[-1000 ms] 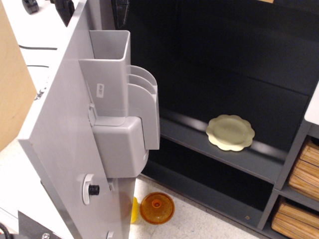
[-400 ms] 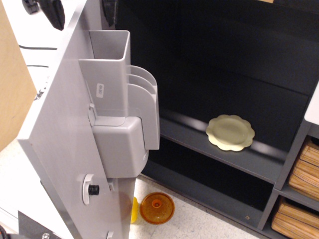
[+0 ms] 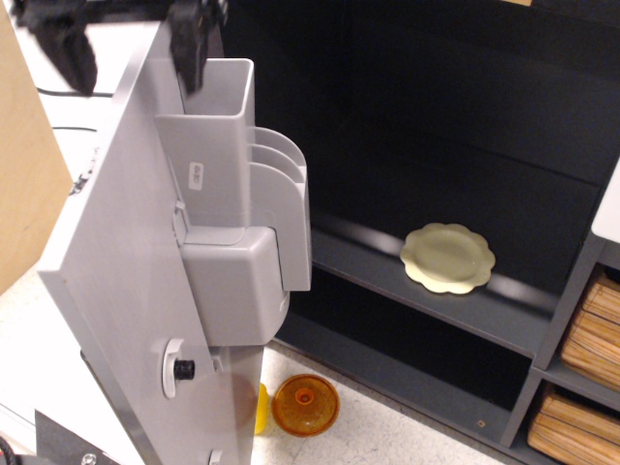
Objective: Close fridge
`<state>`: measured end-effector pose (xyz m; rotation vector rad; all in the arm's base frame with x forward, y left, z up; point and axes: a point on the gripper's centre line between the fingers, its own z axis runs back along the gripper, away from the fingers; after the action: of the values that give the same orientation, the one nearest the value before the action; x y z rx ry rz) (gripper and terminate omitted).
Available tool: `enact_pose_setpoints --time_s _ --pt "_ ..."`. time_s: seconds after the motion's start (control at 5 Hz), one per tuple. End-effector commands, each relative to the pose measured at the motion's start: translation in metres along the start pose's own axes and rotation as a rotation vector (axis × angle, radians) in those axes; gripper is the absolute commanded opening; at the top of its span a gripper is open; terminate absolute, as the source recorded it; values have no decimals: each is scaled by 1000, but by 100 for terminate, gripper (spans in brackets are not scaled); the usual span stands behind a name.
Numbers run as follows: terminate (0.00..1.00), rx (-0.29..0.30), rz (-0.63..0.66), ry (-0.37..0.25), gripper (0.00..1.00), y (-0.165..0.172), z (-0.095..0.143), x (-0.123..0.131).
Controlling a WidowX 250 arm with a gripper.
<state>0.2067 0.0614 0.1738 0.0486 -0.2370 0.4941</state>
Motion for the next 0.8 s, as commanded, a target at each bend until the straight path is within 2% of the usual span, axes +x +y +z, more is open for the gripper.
enact_pose_setpoints --time_s 0.0,0.4,0.6 --pt "0 7 -52 3 100 -7 -4 -24" --pt "0 -10 -94 -2 100 -19 0 -37" --pt "0 -6 -148 37 100 -49 -1 -37"
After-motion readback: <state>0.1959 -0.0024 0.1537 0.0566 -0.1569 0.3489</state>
